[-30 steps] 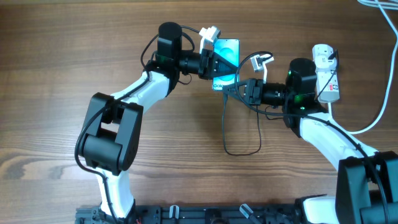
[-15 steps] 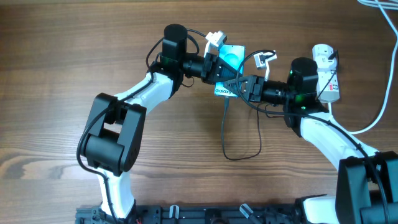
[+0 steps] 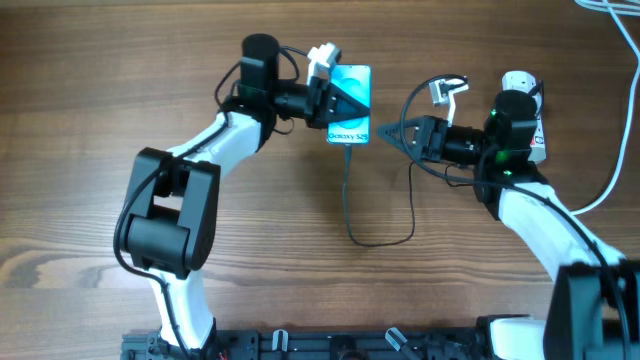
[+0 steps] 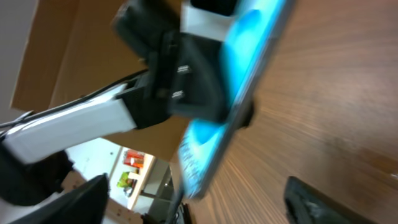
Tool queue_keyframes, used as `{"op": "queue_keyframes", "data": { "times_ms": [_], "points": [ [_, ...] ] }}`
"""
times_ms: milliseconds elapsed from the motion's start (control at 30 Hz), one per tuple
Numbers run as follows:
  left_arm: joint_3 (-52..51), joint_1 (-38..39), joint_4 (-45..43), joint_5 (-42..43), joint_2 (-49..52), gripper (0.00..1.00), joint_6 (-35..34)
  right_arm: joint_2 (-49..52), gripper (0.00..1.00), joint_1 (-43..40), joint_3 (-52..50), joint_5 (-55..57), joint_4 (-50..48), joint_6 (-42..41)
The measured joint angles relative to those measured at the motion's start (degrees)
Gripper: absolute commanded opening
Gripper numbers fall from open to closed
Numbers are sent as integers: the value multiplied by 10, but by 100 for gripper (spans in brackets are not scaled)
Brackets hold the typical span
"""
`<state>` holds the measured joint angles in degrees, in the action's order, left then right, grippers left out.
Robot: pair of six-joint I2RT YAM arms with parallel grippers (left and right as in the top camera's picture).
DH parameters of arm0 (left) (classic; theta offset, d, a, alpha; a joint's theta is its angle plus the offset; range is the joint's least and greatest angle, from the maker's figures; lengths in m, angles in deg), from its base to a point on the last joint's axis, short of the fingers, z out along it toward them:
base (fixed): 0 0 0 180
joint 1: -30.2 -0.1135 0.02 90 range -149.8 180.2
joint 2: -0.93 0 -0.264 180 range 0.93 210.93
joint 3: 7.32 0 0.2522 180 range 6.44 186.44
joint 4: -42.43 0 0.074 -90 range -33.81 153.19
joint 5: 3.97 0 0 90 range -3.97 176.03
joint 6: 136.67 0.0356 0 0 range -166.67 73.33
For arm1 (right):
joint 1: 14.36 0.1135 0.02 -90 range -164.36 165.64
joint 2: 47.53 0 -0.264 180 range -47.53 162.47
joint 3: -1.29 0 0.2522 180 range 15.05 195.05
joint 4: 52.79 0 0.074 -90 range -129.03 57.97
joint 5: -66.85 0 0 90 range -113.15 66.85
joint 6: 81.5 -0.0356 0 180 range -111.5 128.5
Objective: Plug charger to phone and switch on socket
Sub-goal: 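Open the right gripper and withdraw it from the plugged phone, then lower the phone with the left gripper and lay it on the table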
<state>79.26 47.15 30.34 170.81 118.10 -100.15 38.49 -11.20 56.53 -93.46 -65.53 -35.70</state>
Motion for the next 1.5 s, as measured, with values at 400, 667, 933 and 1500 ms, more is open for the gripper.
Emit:
{"op": "queue_keyframes", "data": {
  "times_ms": [400, 667, 933, 1500],
  "points": [
    [-1, -60, 96, -26, 0, 4, 13, -110, 100, 0, 8, 75, 277, 119],
    [-3, -70, 396, -164, 0, 4, 175, -118, 100, 0, 8, 135, 334, 186],
    [-3, -57, 493, -297, 0, 4, 328, -118, 99, 0, 8, 151, 335, 203],
    [-3, -43, 495, -425, 0, 4, 382, -118, 100, 0, 8, 153, 356, 203]
  ]
}}
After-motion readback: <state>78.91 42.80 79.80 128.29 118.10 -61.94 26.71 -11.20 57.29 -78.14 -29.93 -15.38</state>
